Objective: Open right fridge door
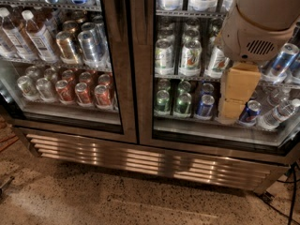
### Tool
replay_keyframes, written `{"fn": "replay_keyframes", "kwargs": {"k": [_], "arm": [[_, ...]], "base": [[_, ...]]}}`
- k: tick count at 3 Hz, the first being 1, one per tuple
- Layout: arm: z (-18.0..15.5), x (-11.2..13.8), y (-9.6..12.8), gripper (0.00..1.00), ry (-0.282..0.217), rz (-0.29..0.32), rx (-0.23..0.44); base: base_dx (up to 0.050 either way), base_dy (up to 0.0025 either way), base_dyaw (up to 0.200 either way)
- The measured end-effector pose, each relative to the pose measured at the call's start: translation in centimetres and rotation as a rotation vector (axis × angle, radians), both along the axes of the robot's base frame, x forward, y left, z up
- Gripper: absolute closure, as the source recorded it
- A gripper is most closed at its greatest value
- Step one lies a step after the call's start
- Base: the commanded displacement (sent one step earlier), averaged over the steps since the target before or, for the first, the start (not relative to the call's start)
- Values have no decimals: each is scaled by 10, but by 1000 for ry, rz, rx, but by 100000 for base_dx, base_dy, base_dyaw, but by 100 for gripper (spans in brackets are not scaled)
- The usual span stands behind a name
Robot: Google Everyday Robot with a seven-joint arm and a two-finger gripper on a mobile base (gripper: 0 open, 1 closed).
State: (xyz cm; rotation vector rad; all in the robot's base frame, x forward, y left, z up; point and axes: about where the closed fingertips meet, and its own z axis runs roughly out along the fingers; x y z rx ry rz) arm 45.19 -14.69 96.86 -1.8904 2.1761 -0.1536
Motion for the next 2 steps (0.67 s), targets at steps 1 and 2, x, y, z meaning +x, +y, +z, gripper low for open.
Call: {"fn": "replay_keyframes", "kwargs": {"k": [1, 2], "arm": [[0, 0, 0, 0, 0, 0, 0], [1, 4, -1, 0, 17, 33, 98]], "base": [[0, 0, 0], [0, 0, 0]]}}
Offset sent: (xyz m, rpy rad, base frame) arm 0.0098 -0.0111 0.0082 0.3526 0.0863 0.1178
